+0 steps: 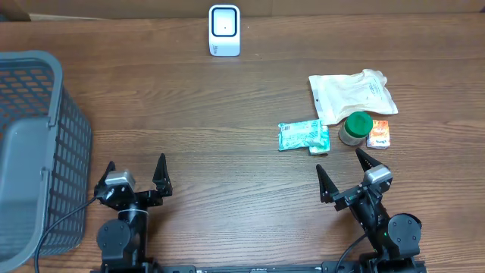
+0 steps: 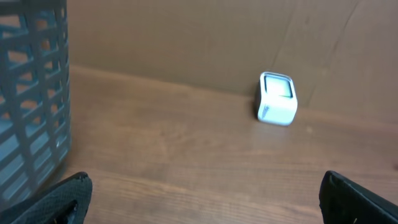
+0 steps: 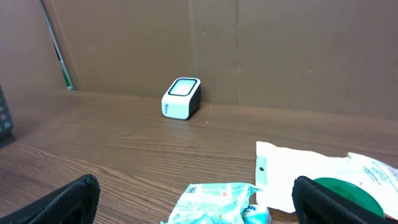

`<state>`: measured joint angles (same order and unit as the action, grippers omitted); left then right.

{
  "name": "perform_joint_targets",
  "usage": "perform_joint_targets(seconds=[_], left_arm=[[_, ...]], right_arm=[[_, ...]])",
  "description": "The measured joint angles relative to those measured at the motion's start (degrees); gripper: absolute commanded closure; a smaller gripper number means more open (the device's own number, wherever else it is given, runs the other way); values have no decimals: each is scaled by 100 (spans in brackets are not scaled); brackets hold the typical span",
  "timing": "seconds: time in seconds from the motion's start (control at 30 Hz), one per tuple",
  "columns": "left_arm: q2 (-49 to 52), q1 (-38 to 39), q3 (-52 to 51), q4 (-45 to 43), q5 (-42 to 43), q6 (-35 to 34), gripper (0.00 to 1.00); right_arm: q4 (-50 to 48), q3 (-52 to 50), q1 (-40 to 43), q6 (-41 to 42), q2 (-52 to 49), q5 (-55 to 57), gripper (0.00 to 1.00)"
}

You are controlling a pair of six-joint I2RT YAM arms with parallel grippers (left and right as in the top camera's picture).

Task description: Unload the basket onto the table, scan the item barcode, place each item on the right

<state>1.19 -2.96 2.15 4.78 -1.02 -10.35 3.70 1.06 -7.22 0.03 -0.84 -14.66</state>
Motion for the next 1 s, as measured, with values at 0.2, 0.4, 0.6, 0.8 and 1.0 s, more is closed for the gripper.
perform_joint_targets(seconds=[0.2,0.4,0.6,0.8,1.0], left_arm=[[-24,0,-118,-227,17,-2,0],[-31,0,-160,-17,17,0,0],[-31,0,-160,-17,17,0,0],[-31,0,-160,-17,17,0,0],[-28,0,-160,-17,17,0,0]], right_arm=[[4,0,0,4,0,0,0],[0,0,2,0,0,0,0],[0,0,2,0,0,2,0],[-2,0,0,0,0,0,0],[0,0,2,4,0,0,0]])
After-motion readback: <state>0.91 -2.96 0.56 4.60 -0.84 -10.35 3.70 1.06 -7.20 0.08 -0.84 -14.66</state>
